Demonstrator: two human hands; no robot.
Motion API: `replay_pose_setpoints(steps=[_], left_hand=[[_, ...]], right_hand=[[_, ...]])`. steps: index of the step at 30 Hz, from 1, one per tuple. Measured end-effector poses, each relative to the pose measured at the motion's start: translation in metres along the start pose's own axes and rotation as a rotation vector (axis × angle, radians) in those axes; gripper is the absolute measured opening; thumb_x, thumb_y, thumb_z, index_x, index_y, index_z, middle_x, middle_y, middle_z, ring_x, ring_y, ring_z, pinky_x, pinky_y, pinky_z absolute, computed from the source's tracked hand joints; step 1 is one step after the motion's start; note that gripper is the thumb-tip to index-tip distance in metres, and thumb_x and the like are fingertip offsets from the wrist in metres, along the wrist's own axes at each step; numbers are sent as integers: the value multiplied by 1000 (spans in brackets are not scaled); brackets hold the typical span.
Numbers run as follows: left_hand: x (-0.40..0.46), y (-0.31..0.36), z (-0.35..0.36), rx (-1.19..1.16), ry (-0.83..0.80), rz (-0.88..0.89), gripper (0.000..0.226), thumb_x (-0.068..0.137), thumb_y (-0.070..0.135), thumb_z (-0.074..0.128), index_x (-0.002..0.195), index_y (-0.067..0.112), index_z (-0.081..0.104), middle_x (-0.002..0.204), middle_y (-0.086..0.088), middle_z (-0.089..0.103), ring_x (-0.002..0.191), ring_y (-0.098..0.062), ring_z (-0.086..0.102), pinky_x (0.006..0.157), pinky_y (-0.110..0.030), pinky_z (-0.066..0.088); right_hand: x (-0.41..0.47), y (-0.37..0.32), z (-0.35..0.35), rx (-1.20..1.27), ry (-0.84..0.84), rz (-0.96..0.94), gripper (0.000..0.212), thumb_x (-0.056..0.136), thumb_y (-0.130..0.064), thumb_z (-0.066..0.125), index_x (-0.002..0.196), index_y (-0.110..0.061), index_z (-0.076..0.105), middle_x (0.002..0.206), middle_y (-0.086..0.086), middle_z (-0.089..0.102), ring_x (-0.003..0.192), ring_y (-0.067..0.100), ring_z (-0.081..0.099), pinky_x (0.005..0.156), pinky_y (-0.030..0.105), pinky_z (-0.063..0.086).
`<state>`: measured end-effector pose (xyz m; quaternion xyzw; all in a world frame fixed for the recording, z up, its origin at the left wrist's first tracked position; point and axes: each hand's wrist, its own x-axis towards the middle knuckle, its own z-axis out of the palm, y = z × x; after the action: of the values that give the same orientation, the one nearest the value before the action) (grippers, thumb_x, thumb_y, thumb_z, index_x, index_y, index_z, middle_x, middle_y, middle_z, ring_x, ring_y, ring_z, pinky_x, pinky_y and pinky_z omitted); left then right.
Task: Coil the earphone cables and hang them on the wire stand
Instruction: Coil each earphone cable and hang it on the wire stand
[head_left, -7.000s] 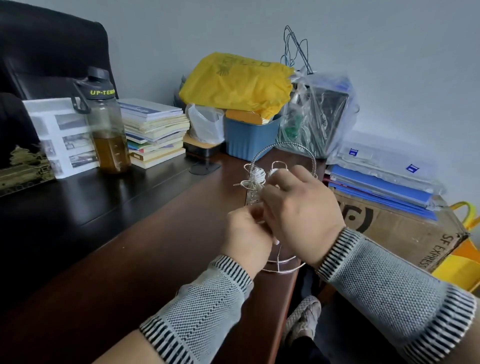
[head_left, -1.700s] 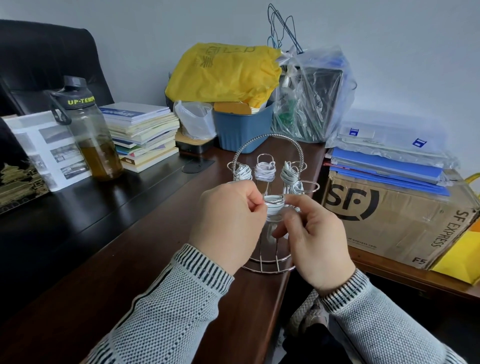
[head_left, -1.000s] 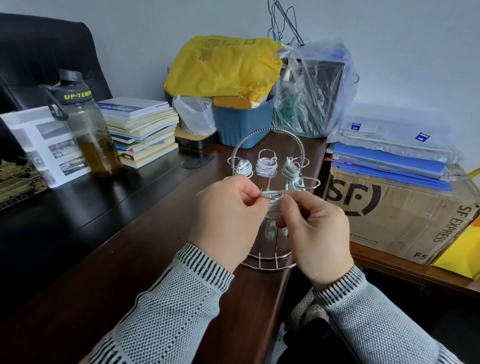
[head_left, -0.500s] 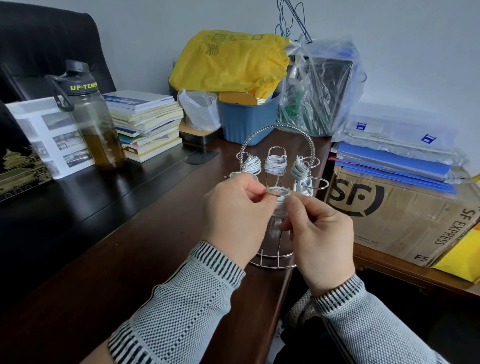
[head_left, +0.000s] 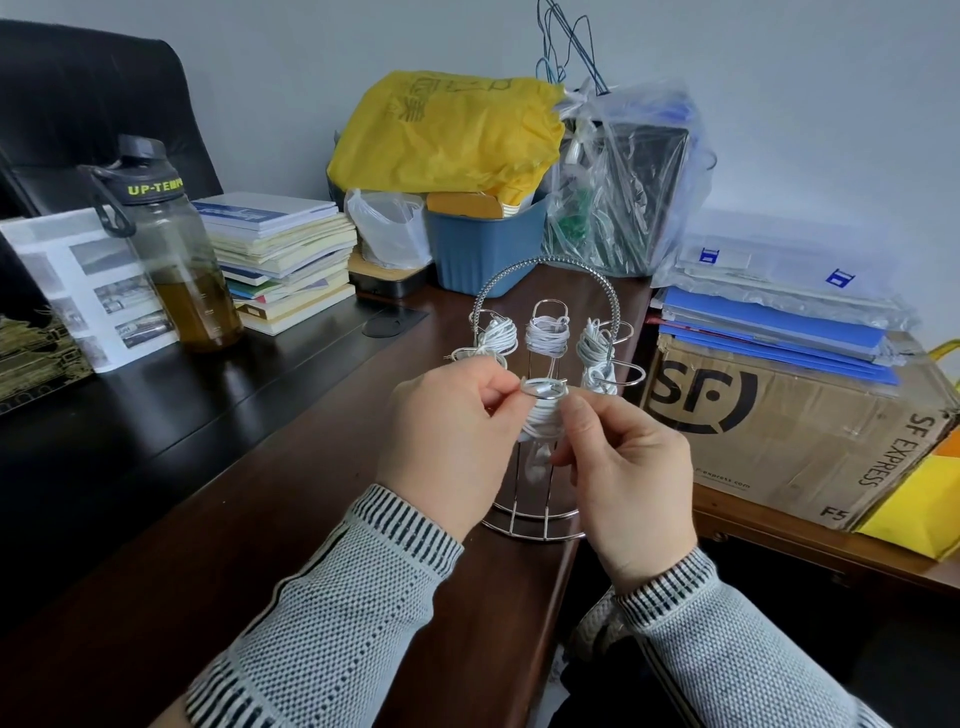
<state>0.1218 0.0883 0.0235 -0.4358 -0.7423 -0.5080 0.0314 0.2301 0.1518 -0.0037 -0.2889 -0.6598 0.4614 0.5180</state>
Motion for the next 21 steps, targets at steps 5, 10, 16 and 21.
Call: replay_pose_setpoints(steps=[5,10,16,21], left_hand=[[-1,5,-1,83,-48,-2,6,84,35,70,85,33,64,62,22,63,65,1,65,71,-26,56],[3,4,-10,123,-107,21,18,87,32,67,104,28,74,79,16,73,73,0,67,78,-27,57],[3,4,-8,120,-81,11,10,86,32,69,92,27,74,69,21,67,66,1,64,71,-25,57],[2,2,-10,165,-166,93,33,93,34,59,125,37,63,77,14,73,70,-1,66,78,-27,57]], right_hand=[[0,2,0,-22,-1,-10,14,92,-20,60,83,-20,72,51,-5,62,44,4,58,47,14,43],[0,1,-1,-27,-6,-8,12,92,-20,61,85,-19,72,52,-6,63,44,4,58,47,12,43],[0,2,-1,-49,-4,-10,14,92,-22,60,89,-14,73,53,-7,63,44,4,60,45,13,44],[0,1,-1,-58,-12,-23,14,92,-22,60,86,-17,72,54,-7,64,46,5,61,45,14,46]])
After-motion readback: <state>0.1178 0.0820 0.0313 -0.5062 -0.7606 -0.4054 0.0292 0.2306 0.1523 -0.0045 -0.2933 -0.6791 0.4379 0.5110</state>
